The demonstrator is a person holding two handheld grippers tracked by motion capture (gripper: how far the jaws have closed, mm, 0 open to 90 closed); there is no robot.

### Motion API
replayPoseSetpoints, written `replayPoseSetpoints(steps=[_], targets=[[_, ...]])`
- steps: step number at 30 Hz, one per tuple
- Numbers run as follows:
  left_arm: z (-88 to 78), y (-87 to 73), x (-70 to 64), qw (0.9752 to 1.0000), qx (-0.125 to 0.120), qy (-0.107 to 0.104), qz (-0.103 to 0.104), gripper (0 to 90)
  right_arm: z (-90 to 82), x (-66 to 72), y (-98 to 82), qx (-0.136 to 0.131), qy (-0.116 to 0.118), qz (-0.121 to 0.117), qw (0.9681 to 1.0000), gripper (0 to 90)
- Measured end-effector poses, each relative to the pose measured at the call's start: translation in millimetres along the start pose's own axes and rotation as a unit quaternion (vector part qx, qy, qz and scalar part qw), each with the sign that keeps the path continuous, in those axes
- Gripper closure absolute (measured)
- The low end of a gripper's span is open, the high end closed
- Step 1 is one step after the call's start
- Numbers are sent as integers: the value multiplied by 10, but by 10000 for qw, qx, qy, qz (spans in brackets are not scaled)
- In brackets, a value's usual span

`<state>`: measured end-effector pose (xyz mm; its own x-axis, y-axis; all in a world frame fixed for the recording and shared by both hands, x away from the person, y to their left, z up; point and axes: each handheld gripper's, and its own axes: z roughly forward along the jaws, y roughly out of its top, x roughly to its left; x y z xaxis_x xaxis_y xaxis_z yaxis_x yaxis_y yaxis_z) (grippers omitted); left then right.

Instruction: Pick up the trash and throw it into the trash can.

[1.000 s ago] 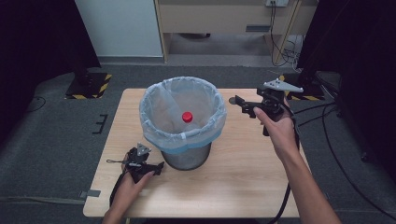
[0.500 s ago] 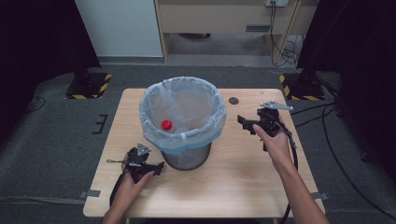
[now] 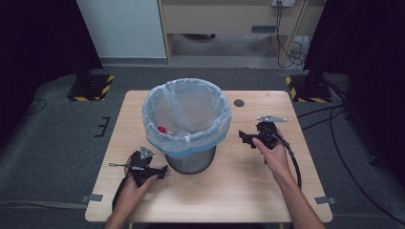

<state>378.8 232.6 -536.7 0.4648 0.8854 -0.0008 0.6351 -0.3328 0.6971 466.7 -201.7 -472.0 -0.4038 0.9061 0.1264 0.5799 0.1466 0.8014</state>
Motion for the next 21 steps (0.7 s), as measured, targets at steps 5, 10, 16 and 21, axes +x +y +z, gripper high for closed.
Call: replayPoseSetpoints(steps=[5, 10, 16, 21], targets=[[0, 0, 0, 10000, -2, 0, -2, 0, 116, -20, -144, 239, -171, 12, 9996, 65], [0, 0, 0, 10000, -1, 1, -3, 0, 265, -97, -357, 568, -356, 121, 9977, 71], [0, 0, 0, 10000, -1, 1, -2, 0, 368, -106, -517, 684, -611, 25, 9958, 70], [0, 0, 0, 10000, -1, 0, -1, 0, 416, -3, -543, 701, -679, -297, 9948, 29]])
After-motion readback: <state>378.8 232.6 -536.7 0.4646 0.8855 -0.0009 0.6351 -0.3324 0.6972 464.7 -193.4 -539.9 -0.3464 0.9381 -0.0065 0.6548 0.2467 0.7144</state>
